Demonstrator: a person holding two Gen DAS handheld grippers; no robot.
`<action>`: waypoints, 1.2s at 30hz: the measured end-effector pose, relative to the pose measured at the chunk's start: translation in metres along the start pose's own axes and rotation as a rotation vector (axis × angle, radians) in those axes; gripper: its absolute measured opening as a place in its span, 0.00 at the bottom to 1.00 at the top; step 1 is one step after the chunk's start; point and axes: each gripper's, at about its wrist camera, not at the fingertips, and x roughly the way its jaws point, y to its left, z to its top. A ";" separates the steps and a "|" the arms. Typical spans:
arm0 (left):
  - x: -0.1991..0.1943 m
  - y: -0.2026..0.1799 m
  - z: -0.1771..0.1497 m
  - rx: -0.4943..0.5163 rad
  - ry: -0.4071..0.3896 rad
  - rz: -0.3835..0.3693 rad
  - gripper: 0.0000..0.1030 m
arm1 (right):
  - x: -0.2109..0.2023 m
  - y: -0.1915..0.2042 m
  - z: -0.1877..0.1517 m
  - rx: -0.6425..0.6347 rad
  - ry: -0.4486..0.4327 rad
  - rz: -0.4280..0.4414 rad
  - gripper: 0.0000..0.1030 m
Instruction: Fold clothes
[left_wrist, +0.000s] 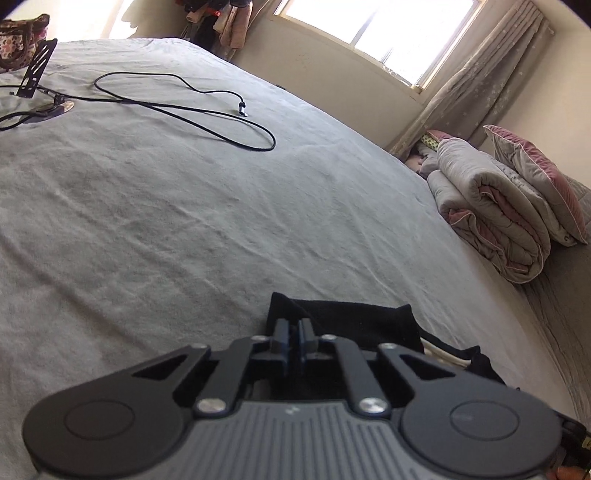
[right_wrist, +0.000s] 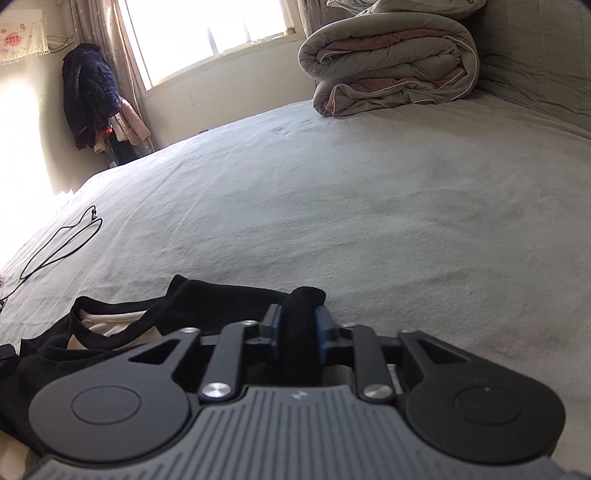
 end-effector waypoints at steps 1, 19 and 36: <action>-0.006 -0.002 -0.002 0.021 -0.048 -0.009 0.01 | -0.004 0.002 -0.001 -0.015 -0.033 -0.016 0.08; -0.019 0.024 -0.005 -0.087 -0.015 -0.009 0.31 | -0.032 -0.001 -0.005 -0.081 -0.065 -0.055 0.39; -0.032 -0.030 -0.031 0.234 0.045 0.143 0.24 | -0.053 0.008 -0.029 -0.133 0.075 -0.001 0.25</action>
